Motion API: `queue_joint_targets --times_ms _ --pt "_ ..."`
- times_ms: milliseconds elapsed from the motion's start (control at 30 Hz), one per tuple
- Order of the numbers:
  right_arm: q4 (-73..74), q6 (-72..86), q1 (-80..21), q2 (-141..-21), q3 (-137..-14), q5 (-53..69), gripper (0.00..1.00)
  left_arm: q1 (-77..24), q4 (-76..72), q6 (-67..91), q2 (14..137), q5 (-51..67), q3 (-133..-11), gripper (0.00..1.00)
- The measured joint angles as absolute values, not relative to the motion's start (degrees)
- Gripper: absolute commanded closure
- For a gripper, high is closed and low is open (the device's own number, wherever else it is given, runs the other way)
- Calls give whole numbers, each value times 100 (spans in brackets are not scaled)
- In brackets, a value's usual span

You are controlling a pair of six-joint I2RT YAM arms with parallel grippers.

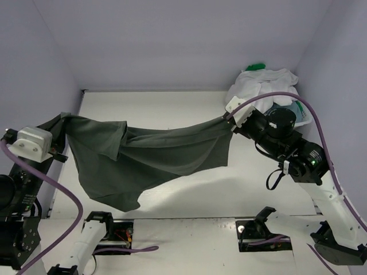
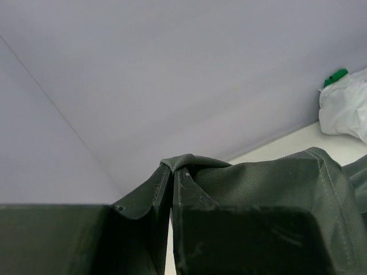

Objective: Fold and stack the t-shirts
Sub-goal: Flatten out the crumpled T-shirt at the center of the board.

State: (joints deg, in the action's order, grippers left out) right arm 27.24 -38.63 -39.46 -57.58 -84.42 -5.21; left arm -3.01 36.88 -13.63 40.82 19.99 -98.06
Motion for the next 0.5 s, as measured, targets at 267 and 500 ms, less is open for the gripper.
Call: queue_joint_targets --times_ms 267,500 --pt "2749 -3852 -3946 -5457 -7347 1 100 -298 3704 -1092 4130 2224 -8984 100" --pt "2716 -4084 -3691 -6296 -5961 729 76 -301 3345 -967 4525 2281 -7498 100"
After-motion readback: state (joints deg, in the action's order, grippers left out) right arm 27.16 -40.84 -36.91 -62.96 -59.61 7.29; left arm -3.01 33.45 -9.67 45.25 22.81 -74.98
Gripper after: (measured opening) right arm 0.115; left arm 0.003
